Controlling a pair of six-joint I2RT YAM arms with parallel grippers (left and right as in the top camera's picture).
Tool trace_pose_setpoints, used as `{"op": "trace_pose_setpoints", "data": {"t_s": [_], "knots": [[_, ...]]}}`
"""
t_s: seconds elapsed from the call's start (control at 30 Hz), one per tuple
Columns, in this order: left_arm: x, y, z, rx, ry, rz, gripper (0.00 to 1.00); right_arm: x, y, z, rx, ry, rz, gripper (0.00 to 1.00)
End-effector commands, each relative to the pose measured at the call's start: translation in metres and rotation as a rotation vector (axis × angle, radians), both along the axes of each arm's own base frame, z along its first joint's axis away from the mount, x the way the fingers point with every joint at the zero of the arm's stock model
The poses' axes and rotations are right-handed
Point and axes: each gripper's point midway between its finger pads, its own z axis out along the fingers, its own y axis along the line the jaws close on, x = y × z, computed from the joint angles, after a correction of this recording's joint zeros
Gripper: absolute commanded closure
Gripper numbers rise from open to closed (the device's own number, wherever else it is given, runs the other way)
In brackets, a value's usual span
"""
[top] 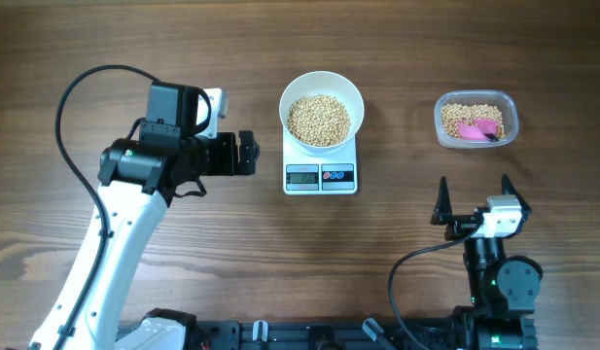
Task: Scoop item into bowl and weigh 150g on scale
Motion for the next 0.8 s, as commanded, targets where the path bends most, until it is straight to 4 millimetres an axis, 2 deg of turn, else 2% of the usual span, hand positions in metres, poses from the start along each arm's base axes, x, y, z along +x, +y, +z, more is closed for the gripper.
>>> {"op": "trace_pose_setpoints", "data": {"t_s": [0.0, 0.6, 0.77], "knots": [[0.005, 0.001, 0.007, -0.004, -0.020, 0.012, 0.00, 0.000, -0.001, 0.001, 0.014, -0.010, -0.008, 0.00], [0.008, -0.002, 0.010, -0.018, -0.038, 0.001, 0.00, 0.000, -0.001, 0.001, 0.014, -0.010, -0.008, 0.00], [-0.003, -0.017, 0.010, -0.029, -0.030, -0.117, 0.00, 0.000, -0.001, 0.001, 0.014, -0.010, -0.008, 0.00]]}}
